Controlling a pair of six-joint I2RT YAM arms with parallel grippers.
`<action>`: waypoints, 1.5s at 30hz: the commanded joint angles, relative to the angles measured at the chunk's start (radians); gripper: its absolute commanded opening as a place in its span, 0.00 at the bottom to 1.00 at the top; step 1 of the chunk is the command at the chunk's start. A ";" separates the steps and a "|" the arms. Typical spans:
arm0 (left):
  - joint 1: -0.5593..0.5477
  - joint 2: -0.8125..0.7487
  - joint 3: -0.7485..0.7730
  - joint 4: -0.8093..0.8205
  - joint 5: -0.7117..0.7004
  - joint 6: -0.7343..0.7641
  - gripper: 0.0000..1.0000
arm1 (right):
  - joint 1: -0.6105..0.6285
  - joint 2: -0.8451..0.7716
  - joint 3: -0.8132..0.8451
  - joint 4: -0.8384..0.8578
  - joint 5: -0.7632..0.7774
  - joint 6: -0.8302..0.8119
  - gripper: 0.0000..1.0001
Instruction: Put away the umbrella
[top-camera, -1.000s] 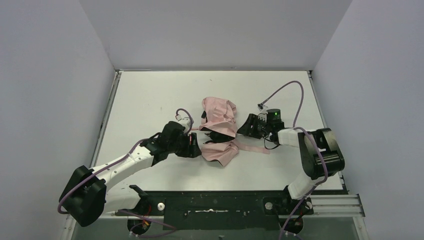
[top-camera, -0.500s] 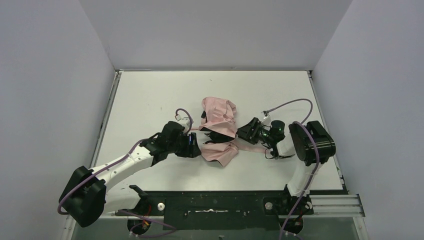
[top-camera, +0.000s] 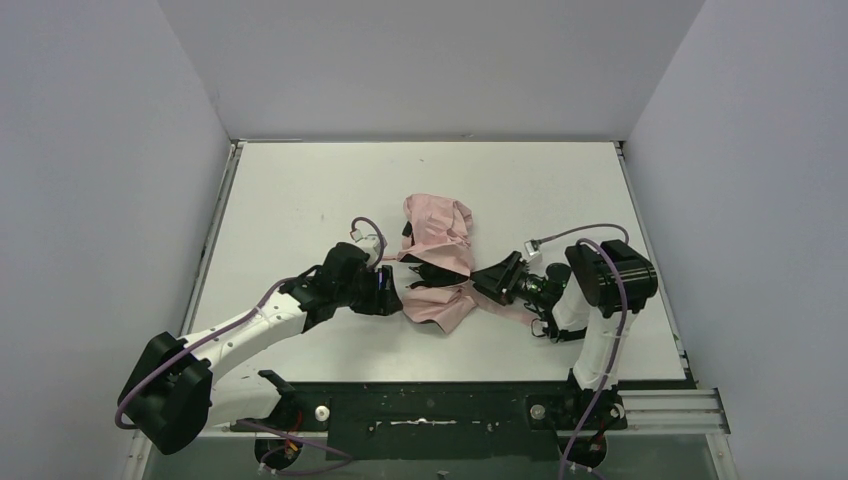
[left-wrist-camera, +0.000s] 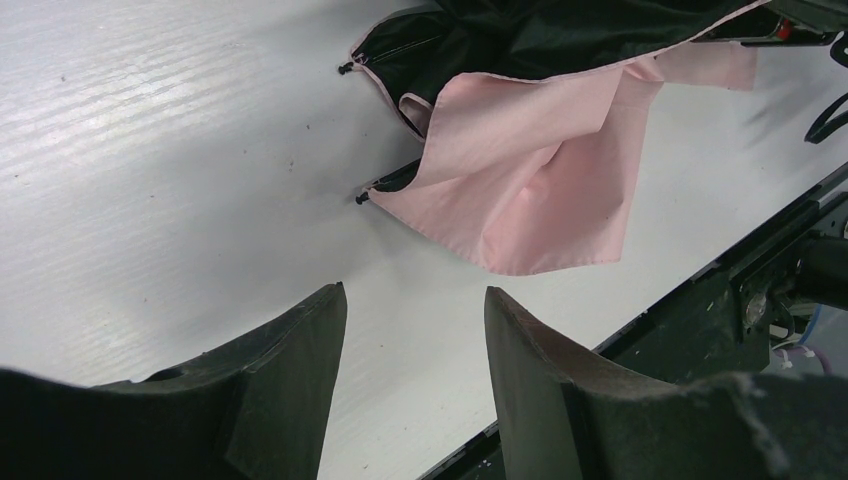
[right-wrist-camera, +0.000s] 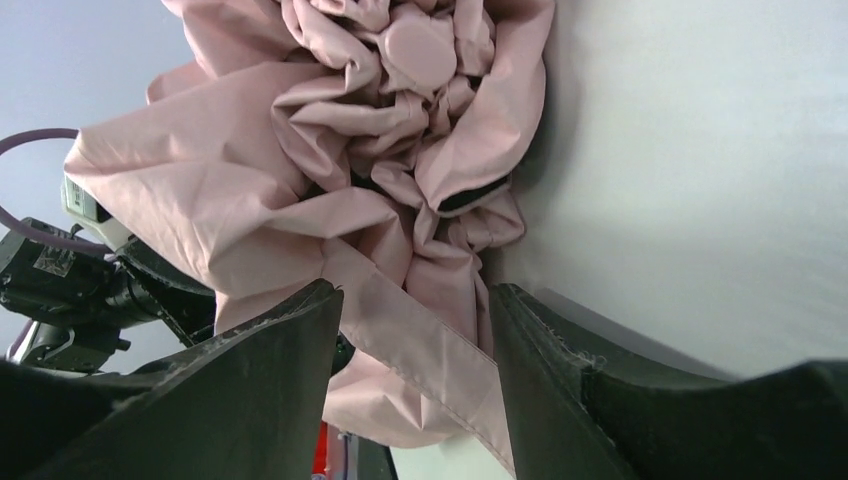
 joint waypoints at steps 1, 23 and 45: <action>0.003 -0.008 0.008 0.040 0.019 -0.001 0.50 | 0.009 -0.052 -0.045 0.027 -0.004 -0.017 0.57; 0.002 0.015 0.008 0.058 0.026 -0.005 0.50 | 0.101 -0.501 -0.043 -0.605 0.037 -0.282 0.27; 0.001 0.034 -0.006 0.088 0.037 -0.011 0.50 | 0.203 -0.757 0.146 -1.309 0.094 -0.664 0.25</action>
